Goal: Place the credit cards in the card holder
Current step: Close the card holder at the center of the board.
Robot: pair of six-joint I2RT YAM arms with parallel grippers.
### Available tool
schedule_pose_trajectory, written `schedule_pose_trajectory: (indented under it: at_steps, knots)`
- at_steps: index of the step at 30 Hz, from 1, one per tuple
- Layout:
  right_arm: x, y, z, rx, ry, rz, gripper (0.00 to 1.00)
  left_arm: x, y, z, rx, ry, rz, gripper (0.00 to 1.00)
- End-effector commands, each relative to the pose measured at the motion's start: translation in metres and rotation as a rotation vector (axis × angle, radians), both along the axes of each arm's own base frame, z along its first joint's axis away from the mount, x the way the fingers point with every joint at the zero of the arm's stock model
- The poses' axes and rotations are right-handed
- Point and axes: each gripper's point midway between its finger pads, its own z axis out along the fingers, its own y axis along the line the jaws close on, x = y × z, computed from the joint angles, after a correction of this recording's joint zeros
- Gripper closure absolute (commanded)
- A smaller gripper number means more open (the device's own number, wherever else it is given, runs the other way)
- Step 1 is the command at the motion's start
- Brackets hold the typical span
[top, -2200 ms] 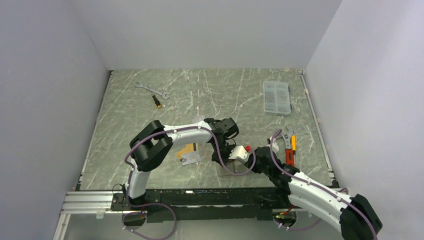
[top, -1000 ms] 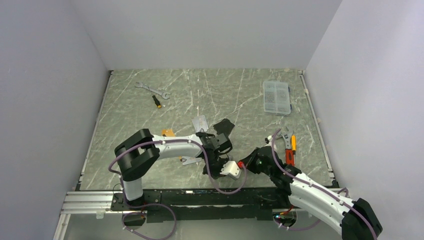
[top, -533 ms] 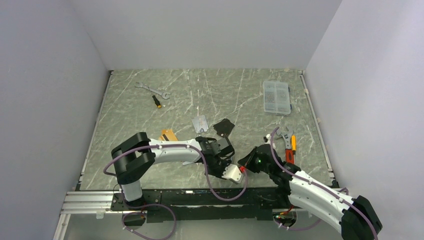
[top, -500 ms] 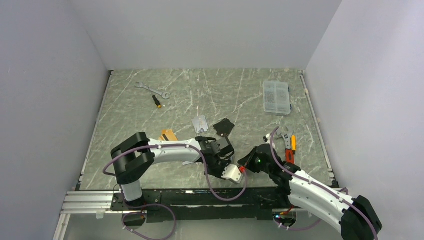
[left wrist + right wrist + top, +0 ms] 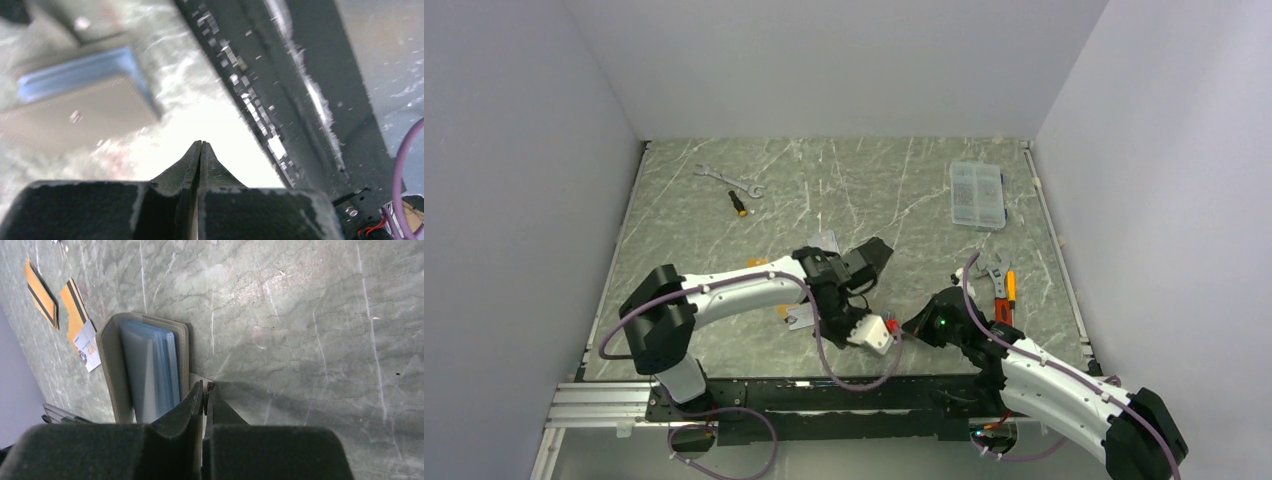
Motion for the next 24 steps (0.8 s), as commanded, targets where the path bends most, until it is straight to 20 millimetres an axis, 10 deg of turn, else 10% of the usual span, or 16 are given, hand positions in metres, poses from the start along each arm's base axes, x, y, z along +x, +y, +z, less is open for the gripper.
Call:
schedule_pose_trajectory:
  at_steps: [1,5,16,24]
  knots:
    - [0.007,0.001,0.013,0.010,-0.034,-0.016,1.00,0.052,0.002,0.021,-0.091,-0.097,0.158,0.95]
    - [0.005,0.001,0.011,0.019,-0.029,-0.020,1.00,0.079,-0.005,0.017,-0.186,-0.155,0.242,0.95]
    - [0.009,0.006,0.017,0.033,-0.039,-0.014,1.00,0.024,-0.038,-0.013,-0.222,-0.084,0.056,0.95]
    - [0.010,0.009,0.023,0.051,-0.055,-0.001,1.00,0.042,-0.042,-0.033,-0.215,-0.195,0.105,0.96]
